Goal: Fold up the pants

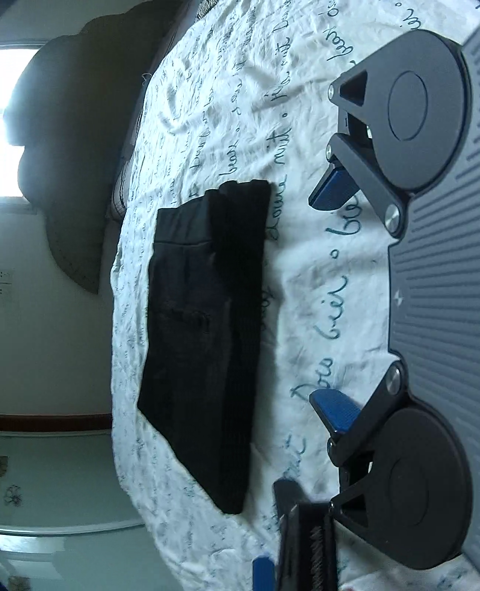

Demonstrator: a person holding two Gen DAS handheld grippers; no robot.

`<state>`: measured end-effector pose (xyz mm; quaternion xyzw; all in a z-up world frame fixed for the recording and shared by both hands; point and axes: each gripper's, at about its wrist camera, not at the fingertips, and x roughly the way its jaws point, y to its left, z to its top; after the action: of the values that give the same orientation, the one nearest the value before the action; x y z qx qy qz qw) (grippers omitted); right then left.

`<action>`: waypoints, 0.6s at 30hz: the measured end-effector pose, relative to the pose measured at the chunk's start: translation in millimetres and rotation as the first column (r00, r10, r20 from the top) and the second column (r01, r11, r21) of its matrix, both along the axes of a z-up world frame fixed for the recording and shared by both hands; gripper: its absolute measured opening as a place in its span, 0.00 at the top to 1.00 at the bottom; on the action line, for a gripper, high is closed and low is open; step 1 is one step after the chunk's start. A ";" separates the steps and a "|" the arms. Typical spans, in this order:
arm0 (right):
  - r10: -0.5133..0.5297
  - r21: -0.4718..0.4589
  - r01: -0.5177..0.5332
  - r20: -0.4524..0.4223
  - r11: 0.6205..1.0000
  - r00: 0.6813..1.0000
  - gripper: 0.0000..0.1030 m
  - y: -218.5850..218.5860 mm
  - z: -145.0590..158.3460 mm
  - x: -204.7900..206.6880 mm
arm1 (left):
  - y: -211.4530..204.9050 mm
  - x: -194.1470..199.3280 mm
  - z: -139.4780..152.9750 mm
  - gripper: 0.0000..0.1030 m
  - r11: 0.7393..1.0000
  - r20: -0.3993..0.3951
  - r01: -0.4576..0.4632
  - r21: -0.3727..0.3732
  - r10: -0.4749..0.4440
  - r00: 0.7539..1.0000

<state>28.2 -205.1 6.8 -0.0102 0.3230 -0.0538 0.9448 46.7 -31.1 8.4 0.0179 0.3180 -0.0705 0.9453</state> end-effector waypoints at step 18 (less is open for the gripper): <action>-0.022 0.028 0.021 0.013 0.999 1.000 0.00 -3.9 -6.9 -6.3 | -10.8 -4.0 -4.2 0.00 0.997 0.018 0.004 0.078 -0.005 1.000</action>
<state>21.9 -209.0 -0.1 0.0069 0.3177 -0.0594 0.9463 42.7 -41.9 4.3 0.0559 0.3119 -0.0600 0.9466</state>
